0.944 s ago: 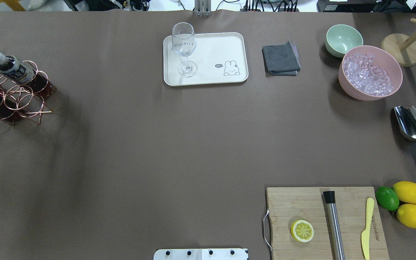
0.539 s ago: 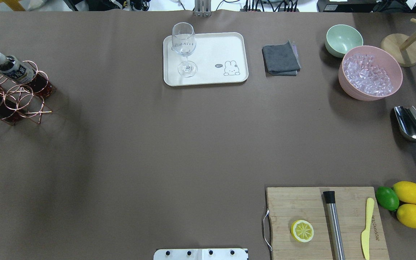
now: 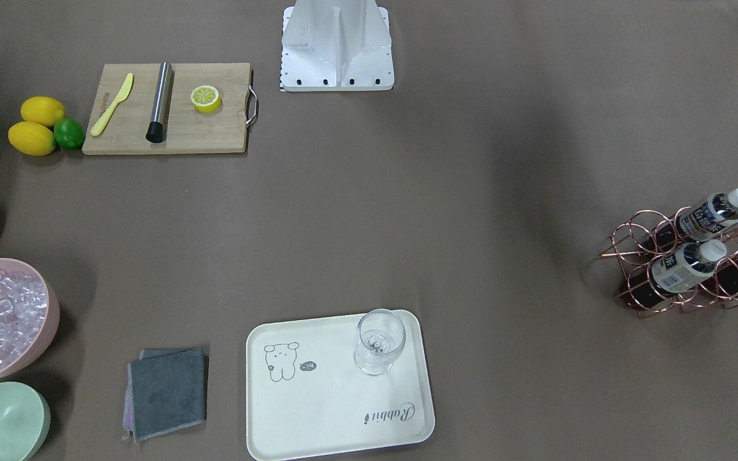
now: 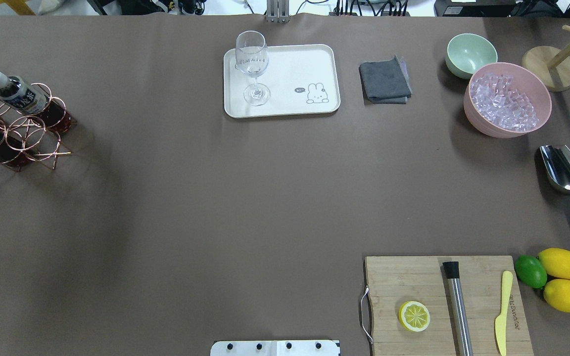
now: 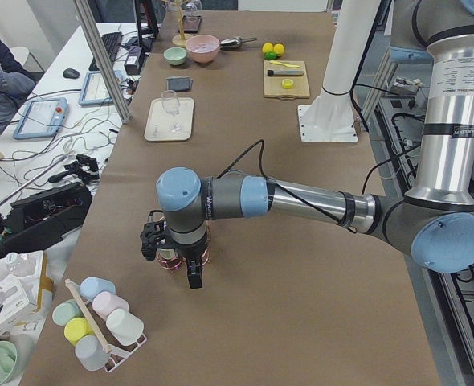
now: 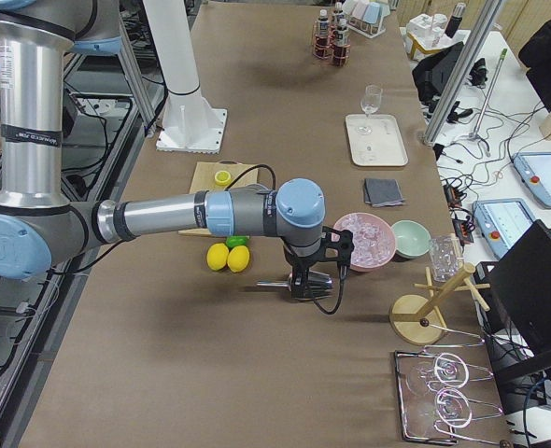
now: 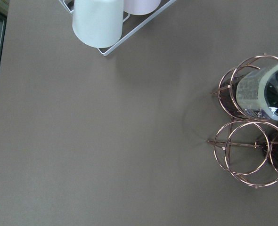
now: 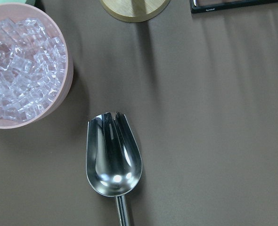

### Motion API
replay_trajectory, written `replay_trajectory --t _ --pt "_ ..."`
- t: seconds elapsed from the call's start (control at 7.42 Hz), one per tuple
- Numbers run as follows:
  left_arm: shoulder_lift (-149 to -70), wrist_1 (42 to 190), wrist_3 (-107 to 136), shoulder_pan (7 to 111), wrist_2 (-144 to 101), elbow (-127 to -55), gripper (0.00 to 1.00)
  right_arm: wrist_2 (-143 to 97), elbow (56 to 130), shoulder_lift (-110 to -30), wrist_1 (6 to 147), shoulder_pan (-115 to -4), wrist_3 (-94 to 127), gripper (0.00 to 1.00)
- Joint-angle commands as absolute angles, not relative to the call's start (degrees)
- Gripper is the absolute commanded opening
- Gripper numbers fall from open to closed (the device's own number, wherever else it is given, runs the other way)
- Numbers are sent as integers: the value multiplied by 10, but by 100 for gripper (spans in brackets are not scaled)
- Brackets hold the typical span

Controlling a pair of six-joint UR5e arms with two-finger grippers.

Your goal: Take tea from basket to plate

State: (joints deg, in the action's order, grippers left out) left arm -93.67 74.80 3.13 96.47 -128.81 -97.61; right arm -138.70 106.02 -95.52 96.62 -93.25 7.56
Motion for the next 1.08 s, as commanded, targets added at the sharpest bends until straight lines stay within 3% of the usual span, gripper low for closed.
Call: replay_trajectory --t 0.0,0.54,0.94 --pt "-950 743 12 963 -1284 -991 98 -1385 1056 -946 961 -933 62 100" --pt "-975 735 -68 957 -1281 -983 97 -1387 1061 -953 961 -933 62 100" --pt "-988 736 180 957 -1289 -986 97 -1390 1057 -953 961 -933 62 100"
